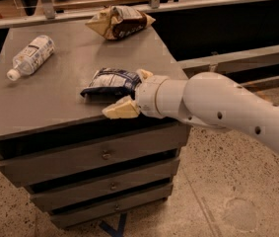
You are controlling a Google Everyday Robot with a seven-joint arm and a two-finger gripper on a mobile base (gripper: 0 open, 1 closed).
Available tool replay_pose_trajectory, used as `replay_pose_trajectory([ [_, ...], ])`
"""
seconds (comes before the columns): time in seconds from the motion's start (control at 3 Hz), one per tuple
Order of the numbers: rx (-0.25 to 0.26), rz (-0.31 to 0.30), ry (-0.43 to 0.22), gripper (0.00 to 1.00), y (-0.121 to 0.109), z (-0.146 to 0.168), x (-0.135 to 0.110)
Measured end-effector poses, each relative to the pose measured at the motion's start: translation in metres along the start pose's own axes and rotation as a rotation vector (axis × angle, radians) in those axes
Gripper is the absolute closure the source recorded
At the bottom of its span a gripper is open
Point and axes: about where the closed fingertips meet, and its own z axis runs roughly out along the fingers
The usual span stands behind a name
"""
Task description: Move blue chip bag near brown chip bag
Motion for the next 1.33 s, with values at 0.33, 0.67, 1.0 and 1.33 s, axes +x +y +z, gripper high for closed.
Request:
replay_pose_trajectory([
  [0.33,-0.007,0.001,-0.002,0.57,0.001,0.006,0.003],
  [0.67,-0.013,0.001,-0.004,0.80,0.001,0.007,0.003],
  [1.0,0.045,0.038,-0.004,1.00,-0.012,0.010,-0.004],
  [1.33,0.120,0.061,-0.003,1.00,-0.030,0.015,-0.009],
])
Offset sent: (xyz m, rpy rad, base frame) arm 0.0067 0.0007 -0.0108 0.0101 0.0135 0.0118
